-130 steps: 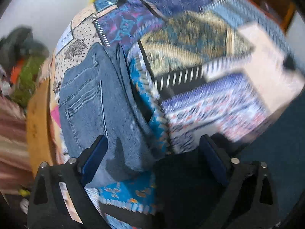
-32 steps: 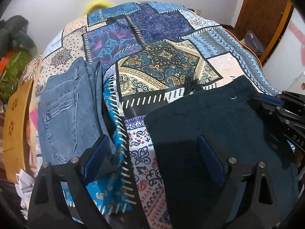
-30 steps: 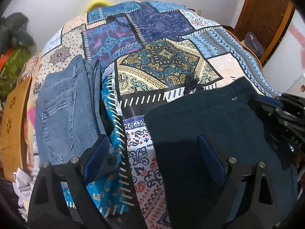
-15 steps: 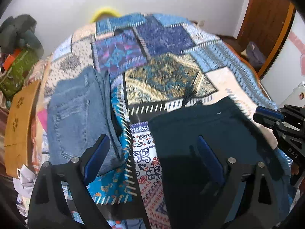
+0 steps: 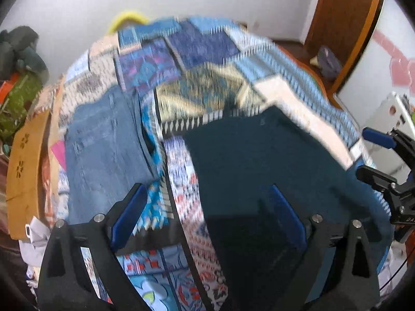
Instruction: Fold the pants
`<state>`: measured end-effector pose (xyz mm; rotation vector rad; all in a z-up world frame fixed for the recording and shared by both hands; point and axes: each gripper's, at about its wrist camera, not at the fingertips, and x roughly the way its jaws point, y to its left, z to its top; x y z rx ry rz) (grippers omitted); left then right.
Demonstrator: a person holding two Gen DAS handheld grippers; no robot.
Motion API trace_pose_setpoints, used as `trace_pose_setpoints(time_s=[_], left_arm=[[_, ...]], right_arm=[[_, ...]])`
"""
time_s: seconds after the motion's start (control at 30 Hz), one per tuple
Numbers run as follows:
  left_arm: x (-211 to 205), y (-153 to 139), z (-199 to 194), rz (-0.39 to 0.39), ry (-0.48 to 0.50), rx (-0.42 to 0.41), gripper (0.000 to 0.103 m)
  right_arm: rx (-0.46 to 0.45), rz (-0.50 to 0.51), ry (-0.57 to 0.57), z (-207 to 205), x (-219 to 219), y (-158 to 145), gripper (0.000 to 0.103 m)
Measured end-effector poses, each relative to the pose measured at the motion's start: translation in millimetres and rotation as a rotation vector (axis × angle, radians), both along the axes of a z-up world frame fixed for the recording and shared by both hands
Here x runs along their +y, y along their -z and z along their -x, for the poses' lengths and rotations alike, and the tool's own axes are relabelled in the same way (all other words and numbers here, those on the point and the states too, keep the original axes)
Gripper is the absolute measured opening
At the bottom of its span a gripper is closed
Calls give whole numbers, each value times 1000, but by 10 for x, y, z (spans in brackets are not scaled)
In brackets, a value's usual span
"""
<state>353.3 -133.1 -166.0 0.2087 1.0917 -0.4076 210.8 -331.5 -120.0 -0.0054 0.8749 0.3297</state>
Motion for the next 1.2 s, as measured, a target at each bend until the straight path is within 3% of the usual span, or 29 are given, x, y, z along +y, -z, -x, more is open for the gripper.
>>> trace_pose_setpoints(time_s=[0.13, 0.23, 0.3, 0.6, 0.77, 0.83, 1.0, 1.13, 1.2], left_arm=[[29, 322, -29, 5, 3, 149, 96], [41, 435, -52, 27, 15, 201, 96], [46, 473, -81, 46, 23, 225, 96], [-89, 724, -354, 111, 76, 363, 96], [-208, 792, -455, 121, 110, 392, 95], [-229, 816, -490, 148, 111, 409, 91], [-299, 800, -517, 216, 143, 446, 65], [-317, 710, -463, 209, 153, 422, 52], [-301, 569, -402, 197, 165, 366, 38]], right_arm=[[121, -25, 16, 52, -71, 312, 73], [198, -79, 27, 43, -149, 514, 74], [242, -129, 41, -5, -191, 605, 78], [395, -338, 27, -311, -179, 947, 79], [406, -346, 3, -387, -112, 963, 72], [407, -345, -4, -391, -100, 961, 67], [407, -342, -21, -398, -70, 924, 39], [361, -262, -46, -389, 33, 787, 29], [321, -225, -29, -355, 88, 703, 27]])
